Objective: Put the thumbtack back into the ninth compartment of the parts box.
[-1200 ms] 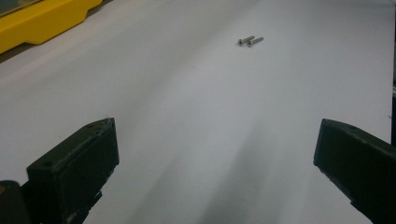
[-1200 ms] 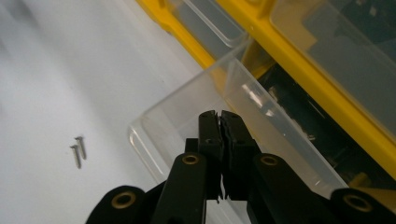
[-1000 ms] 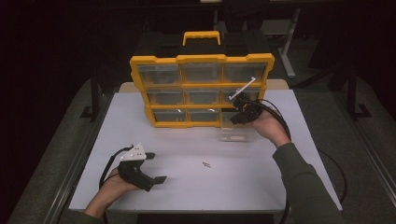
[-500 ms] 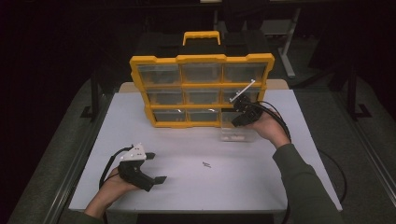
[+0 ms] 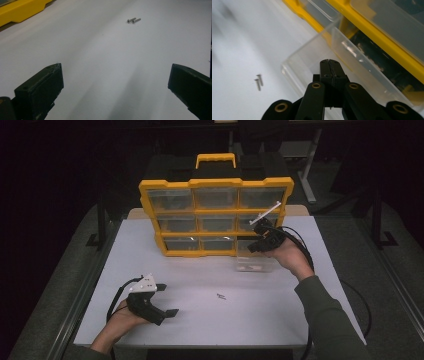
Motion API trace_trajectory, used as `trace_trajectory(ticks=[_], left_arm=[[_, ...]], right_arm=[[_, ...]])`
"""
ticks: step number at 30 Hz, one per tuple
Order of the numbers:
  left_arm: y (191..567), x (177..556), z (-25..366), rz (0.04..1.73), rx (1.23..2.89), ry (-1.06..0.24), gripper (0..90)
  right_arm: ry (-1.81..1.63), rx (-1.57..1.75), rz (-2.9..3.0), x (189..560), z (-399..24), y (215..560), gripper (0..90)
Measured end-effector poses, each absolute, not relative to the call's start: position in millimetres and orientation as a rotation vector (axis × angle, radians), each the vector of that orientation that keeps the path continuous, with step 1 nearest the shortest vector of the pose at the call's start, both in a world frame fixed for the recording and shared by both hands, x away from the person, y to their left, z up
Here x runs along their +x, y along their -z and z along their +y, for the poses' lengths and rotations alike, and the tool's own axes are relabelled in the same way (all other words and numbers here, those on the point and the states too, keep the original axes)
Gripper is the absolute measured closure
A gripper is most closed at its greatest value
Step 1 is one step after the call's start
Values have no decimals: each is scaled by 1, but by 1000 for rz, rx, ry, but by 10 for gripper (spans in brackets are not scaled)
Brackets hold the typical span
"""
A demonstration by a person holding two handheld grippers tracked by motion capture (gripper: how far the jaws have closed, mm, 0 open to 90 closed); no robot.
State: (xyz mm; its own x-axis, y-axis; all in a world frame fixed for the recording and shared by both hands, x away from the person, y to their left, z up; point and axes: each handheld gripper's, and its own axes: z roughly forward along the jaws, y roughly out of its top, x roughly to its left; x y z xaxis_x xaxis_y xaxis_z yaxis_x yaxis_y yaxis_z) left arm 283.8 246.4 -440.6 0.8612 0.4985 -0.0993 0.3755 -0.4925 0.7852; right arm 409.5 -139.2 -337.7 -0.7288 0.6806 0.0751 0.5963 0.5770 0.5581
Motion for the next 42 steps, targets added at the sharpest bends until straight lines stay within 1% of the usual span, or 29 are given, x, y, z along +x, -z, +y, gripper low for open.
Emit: trace_trajectory(ticks=[7, 14, 29, 32, 33, 42], left_arm=[[440, 284, 246, 631, 2143, -176, 0], [440, 283, 247, 629, 2143, -178, 0], [441, 283, 246, 630, 2143, -170, 0], [441, 283, 247, 630, 2142, -171, 0], [441, 283, 247, 630, 2142, -170, 0], [441, 284, 247, 629, 2142, -168, 0]], right_arm=[[-913, 1023, 2679, 397, -133, 328, 882], [-936, 992, 2693, 387, -124, 325, 882], [-954, 908, 2742, 368, -104, 342, 881], [-955, 904, 2748, 367, -102, 345, 866], [-957, 898, 2748, 365, -100, 349, 842], [-954, 879, 2764, 360, -93, 364, 767]])
